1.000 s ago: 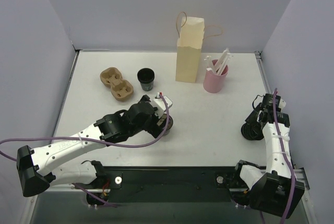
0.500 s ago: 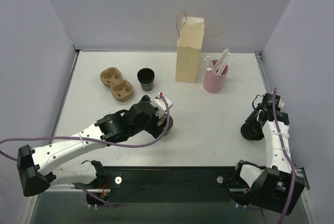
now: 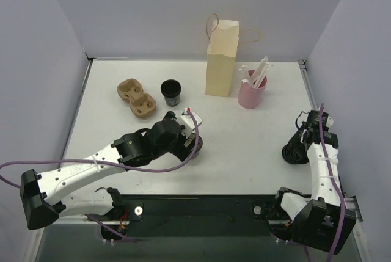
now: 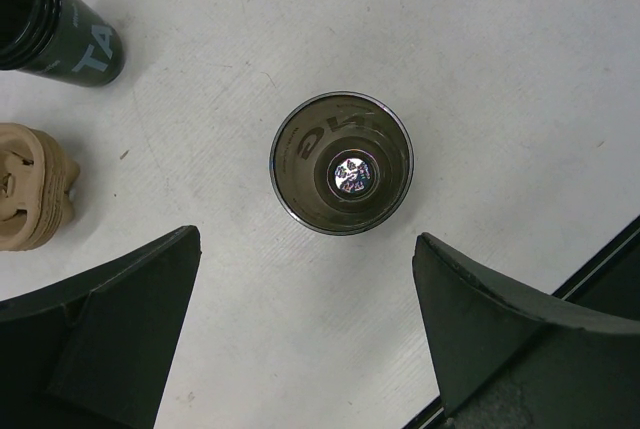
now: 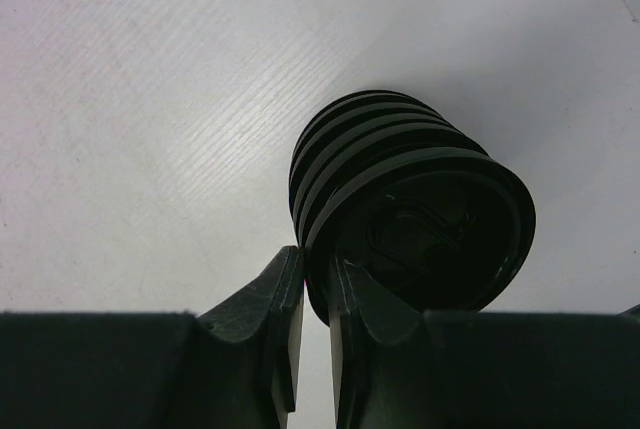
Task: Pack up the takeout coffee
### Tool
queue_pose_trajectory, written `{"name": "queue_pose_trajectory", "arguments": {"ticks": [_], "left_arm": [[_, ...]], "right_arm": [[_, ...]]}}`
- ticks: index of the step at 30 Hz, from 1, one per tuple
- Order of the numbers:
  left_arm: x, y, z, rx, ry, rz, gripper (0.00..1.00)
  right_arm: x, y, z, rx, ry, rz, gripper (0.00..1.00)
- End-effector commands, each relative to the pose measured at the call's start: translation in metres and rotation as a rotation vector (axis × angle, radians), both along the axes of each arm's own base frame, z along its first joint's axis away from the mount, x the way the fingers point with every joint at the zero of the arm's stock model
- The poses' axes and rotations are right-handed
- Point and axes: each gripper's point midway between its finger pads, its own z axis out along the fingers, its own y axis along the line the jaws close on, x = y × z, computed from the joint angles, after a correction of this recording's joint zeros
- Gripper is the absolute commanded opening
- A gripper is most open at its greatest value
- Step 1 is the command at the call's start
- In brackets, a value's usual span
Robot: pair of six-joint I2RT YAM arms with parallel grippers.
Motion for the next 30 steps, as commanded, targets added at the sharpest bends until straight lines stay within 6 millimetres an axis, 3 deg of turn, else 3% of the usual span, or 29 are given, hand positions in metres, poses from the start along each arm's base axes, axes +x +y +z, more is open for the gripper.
{"name": "queue_pose_trajectory", "arguments": {"ticks": [1, 9, 13, 15, 18, 22, 25, 28, 30], "left_arm": [[0.008, -0.001, 0.018, -0.029, -0.046, 0.032, 0.97], [0.008, 0.001, 0.017, -0.02, -0.053, 0.038, 0.97], [0.01, 0.004, 0.018, -0.019, -0.067, 0.049, 0.97], [0.011, 0.005, 0.019, -0.022, -0.068, 0.059, 0.97], [0.007, 0.002, 0.02, -0.036, -0.05, 0.04, 0.97], [-0.003, -0.008, 0.024, -0.088, -0.002, -0.002, 0.92], [-0.014, -0.018, 0.033, -0.179, 0.06, -0.018, 0.89], [-0.032, -0.026, 0.045, -0.287, 0.147, -0.044, 0.89], [-0.042, -0.028, 0.064, -0.377, 0.18, -0.054, 0.88]], "right_arm": [[-0.003, -0.009, 0.018, -0.049, -0.03, -0.025, 0.12], [0.001, -0.006, 0.033, -0.037, -0.061, -0.023, 0.11], [0.001, 0.003, 0.049, -0.014, -0.091, -0.007, 0.1], [0.005, 0.011, 0.067, -0.008, -0.141, 0.02, 0.1], [0.013, 0.042, 0.087, 0.094, -0.226, 0.098, 0.1], [0.028, 0.118, 0.118, 0.269, -0.348, 0.429, 0.11], [0.02, 0.163, 0.143, 0.35, -0.425, 0.627, 0.11], [0.007, 0.195, 0.17, 0.423, -0.546, 0.781, 0.11], [-0.008, 0.222, 0.189, 0.55, -0.618, 0.897, 0.11]]}}
